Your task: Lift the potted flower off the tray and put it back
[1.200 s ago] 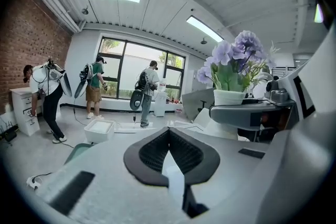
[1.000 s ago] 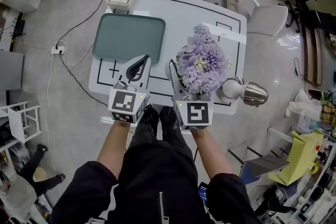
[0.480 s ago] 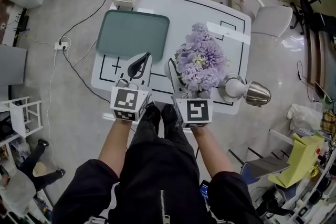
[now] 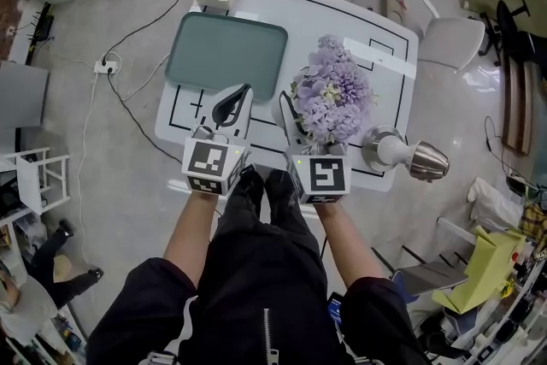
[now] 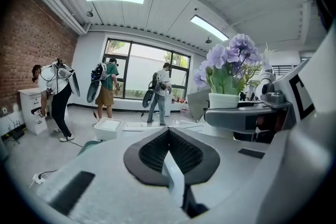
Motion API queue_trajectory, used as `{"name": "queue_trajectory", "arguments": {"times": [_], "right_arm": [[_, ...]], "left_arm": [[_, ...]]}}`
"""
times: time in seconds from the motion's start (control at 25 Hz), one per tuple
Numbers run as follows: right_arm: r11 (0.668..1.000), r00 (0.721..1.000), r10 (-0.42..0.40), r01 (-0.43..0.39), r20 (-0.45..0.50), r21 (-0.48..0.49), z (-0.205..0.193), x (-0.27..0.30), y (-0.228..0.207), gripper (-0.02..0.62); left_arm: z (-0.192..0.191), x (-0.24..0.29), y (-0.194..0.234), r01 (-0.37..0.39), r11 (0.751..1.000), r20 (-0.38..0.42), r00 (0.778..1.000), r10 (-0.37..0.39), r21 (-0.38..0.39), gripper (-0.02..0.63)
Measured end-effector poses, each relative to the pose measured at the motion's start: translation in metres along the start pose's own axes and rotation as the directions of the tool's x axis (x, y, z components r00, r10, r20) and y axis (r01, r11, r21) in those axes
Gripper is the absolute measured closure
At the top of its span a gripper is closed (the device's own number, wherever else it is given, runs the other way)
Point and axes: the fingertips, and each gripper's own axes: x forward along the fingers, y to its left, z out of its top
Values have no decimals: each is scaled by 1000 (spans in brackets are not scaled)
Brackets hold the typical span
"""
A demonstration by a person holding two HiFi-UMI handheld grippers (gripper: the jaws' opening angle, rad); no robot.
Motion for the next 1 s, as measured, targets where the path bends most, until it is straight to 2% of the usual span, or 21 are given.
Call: {"name": "queue_trajectory", "arguments": {"times": [0.32, 0.44, 0.68, 1.0], "right_arm": [[1000, 1000, 11, -11, -9, 17, 6, 17, 10, 353], [999, 1000, 18, -18, -11, 43, 12, 27, 14, 353], [998, 997, 53, -51, -48, 33, 3, 54, 15, 353], [995, 994, 96, -96, -43, 10, 10, 86, 30, 352]], "left_arm": [[-3, -11, 17, -27, 999, 2, 1000, 27, -35, 601], [-4, -12, 25, -34, 999, 12, 999, 34, -23, 601], [-8, -5, 43, -59, 998, 11, 998, 59, -33, 601], [-1, -7, 74, -109, 994, 25, 994, 110, -28, 601]]}}
